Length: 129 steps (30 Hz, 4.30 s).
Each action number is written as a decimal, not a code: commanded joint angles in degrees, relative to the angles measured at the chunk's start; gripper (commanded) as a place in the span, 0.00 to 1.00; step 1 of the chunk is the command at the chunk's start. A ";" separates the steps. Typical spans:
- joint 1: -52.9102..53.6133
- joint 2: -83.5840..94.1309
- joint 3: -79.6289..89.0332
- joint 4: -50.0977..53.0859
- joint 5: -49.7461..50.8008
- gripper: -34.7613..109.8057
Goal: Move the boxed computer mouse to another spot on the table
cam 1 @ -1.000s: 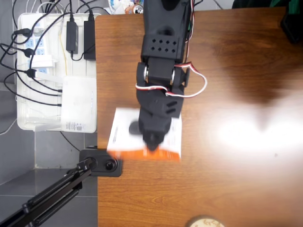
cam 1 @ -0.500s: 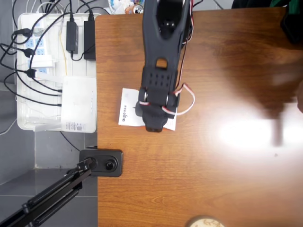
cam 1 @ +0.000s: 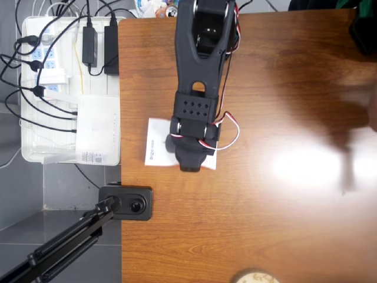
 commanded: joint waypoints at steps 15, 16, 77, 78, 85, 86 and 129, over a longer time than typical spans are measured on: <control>0.09 15.21 -9.14 4.66 9.32 0.45; 0.00 16.00 -12.04 6.77 11.16 0.31; -9.84 80.42 45.18 -144.49 10.72 0.24; -9.84 80.42 45.18 -144.49 10.72 0.24; -9.84 80.42 45.18 -144.49 10.72 0.24; -9.84 80.42 45.18 -144.49 10.72 0.24; -9.84 80.42 45.18 -144.40 10.72 0.24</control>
